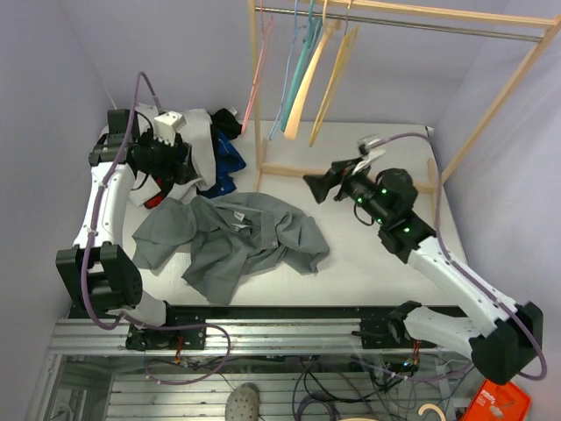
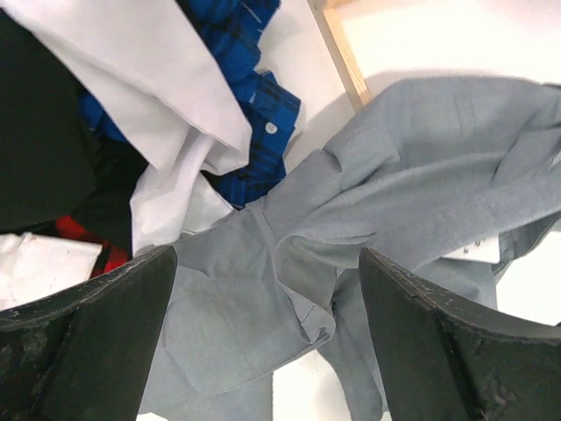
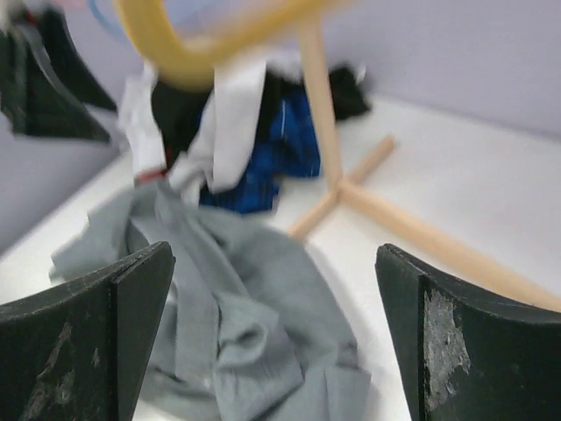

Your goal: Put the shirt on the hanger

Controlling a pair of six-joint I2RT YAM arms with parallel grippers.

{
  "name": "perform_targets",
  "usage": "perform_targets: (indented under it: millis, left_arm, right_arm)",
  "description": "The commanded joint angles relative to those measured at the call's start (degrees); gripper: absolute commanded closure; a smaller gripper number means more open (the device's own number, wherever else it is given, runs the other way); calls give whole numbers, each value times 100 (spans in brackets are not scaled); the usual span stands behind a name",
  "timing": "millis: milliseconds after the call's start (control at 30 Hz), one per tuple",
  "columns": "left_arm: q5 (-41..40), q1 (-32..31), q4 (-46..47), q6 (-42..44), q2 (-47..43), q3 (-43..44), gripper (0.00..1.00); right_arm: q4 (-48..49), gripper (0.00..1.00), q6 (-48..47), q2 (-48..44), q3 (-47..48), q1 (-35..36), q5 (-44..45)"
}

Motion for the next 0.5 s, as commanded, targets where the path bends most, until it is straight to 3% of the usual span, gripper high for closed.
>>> perform_targets:
  millis: [0,67,167,233,333,467]
  left_arm:
    - [-105,149,92,-1142,16,525,4]
    - [-555,156,283,-2103,-3,587,4]
    - [-1051,154,481,-2697,-180,439,4]
    - [-1412,153,603,-2820,-326,319,4]
    - [-1911,162,784,-2857,-485,121,4]
    - [-1869,184,951,-2895,-605,-102,4]
  right_arm:
    - [-498,0,506,-378,851,-7,960]
    - [-706,0,515,-153,1660,-11,1188]
    - [-341,0,611,52,2133,-1,1284]
    - [63,0,722,51,2138,-7,1342]
    - [-225,0,823,343,2503,-2,1870]
    - [-550,0,948,850,2952,0,2131]
